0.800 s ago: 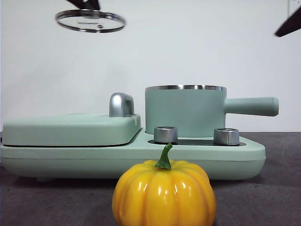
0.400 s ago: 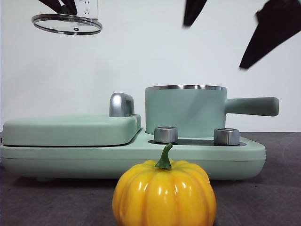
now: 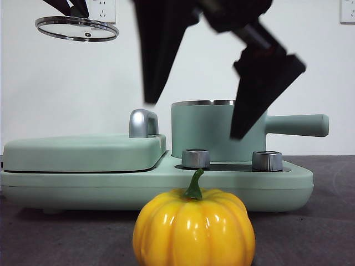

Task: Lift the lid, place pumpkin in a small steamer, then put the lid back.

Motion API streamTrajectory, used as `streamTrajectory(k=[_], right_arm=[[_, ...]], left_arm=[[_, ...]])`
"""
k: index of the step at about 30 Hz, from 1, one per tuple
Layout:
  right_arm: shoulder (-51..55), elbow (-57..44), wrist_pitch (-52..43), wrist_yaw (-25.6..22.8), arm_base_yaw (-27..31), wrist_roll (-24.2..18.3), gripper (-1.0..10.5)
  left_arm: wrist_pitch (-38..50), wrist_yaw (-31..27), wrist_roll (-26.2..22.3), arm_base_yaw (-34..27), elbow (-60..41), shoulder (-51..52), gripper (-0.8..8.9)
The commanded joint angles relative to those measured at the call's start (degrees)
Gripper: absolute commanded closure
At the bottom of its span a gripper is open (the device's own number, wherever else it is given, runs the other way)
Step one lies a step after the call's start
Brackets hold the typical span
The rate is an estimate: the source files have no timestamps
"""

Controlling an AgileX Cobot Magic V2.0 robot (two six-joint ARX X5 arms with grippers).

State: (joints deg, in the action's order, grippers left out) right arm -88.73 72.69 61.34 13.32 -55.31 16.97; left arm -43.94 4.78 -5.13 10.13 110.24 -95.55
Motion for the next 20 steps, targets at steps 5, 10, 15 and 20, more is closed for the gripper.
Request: streamTrajectory(k=[5, 10, 15, 20], right_arm=[[-6.62, 1.05, -0.22, -1.90, -2.91, 0.22, 3.4], [-9.51, 1.05, -0.24, -4.98, -3.87, -0.96, 3.4], [-11.39, 1.05, -2.03, -4.44, -4.13, -1.40, 3.2], [-13.00, 1.05, -2.56, -4.33, -4.20, -1.57, 3.1]], left_arm=[[1.51, 0.15, 0.04, -0.04, 1.86, 0.37, 7.96], [1.53, 0.15, 0.22, -0.04, 1.84, 0.37, 7.96], [1.53, 0.17, 0.24, -0.04, 1.84, 0.37, 7.96], [1.55, 0.17, 0.24, -0.04, 1.84, 0.37, 7.96]])
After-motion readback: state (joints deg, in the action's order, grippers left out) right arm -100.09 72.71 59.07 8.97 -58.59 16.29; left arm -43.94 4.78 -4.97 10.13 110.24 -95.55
